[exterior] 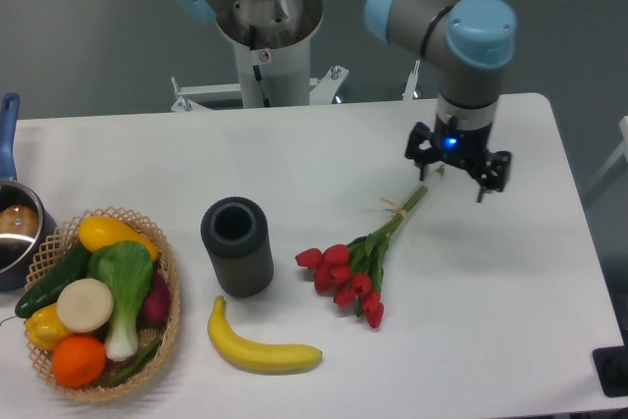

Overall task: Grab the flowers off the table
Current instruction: 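Move the open gripper toward the tulip heads and lower it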

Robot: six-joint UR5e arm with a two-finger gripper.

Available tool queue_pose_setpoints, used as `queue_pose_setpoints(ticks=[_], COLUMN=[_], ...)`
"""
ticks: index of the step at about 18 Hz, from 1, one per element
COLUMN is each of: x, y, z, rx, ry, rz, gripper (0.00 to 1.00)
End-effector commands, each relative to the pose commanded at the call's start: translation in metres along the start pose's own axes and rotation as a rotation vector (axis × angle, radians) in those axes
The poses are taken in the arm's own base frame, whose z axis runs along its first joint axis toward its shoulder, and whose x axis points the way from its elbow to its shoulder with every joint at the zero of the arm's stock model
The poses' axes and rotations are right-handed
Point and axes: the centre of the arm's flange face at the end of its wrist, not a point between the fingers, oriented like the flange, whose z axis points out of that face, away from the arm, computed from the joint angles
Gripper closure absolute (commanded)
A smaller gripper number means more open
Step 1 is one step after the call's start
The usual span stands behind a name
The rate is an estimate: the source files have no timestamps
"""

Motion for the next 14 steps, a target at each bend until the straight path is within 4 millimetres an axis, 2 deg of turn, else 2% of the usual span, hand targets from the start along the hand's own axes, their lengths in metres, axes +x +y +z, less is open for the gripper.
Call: queue_pose_setpoints(ticks=[2,5,8,14], x=[0.012,0.020,0.025,0.022], y=[-0.009,-0.035,-0.064,-0.078], z=[0.015,0.035,0.047,0.061], rx=[-0.001,-0.002,-0.002,0.032], ry=[0.032,0.066,0.081,0.099], rz=[0.029,0.053,0.033,0.041], gripper=[0.00,0.00,0.00,0.00])
